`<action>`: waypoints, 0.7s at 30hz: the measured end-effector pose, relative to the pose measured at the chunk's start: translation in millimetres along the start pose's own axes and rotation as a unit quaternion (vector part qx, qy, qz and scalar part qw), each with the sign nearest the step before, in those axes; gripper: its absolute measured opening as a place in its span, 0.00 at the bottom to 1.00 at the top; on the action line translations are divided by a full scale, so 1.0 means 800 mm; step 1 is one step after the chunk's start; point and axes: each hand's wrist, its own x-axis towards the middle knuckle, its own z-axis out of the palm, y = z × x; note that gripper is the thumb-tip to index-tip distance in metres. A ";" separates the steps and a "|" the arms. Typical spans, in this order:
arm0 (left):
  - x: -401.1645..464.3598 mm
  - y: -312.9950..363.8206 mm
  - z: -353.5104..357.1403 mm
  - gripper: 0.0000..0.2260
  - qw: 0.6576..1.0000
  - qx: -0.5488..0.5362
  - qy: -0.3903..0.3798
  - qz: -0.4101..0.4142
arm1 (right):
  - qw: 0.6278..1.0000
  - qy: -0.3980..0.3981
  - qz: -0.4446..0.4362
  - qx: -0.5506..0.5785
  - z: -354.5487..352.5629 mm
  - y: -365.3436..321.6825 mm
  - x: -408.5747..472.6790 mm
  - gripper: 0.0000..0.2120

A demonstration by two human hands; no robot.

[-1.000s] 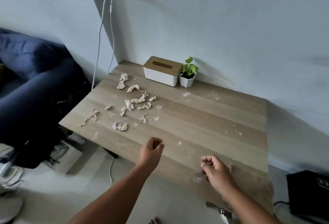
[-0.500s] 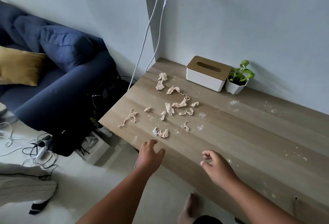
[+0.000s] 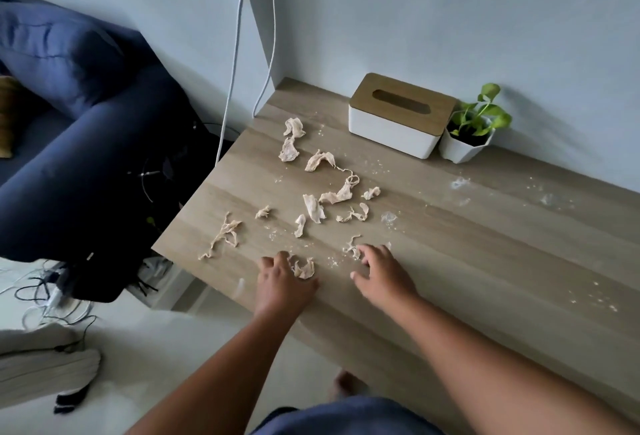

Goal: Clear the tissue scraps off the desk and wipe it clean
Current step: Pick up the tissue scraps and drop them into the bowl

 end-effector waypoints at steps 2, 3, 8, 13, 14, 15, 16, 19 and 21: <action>0.007 0.003 -0.001 0.25 1.000 -0.003 -0.011 0.006 | 0.999 -0.006 -0.013 -0.035 -0.003 -0.009 0.016 0.26; 0.010 0.003 -0.003 0.19 1.000 -0.010 -0.013 0.005 | 0.999 -0.008 -0.019 -0.050 -0.005 -0.013 0.023 0.26; 0.025 -0.003 -0.011 0.08 0.999 0.026 -0.023 0.030 | 0.994 -0.014 -0.034 -0.100 -0.017 -0.020 0.051 0.27; 0.037 -0.003 -0.015 0.04 0.998 0.040 -0.027 0.038 | 0.992 0.002 -0.058 -0.114 -0.014 -0.014 0.058 0.15; 0.038 -0.003 -0.015 0.04 0.998 0.041 -0.028 0.040 | 0.991 0.006 -0.066 -0.114 -0.012 -0.012 0.058 0.12; 0.039 -0.004 -0.016 0.03 0.998 0.043 -0.029 0.041 | 0.990 0.011 -0.075 -0.116 -0.010 -0.011 0.059 0.10; 0.040 -0.004 -0.016 0.03 0.998 0.045 -0.029 0.043 | 0.989 0.016 -0.085 -0.116 -0.008 -0.009 0.059 0.07; 0.041 -0.005 -0.017 0.03 0.998 0.041 -0.032 0.043 | 0.990 0.029 -0.088 -0.110 -0.005 -0.009 0.059 0.06; 0.043 -0.007 -0.018 0.04 0.998 0.033 -0.034 0.040 | 0.991 0.045 -0.083 -0.095 -0.004 -0.012 0.057 0.06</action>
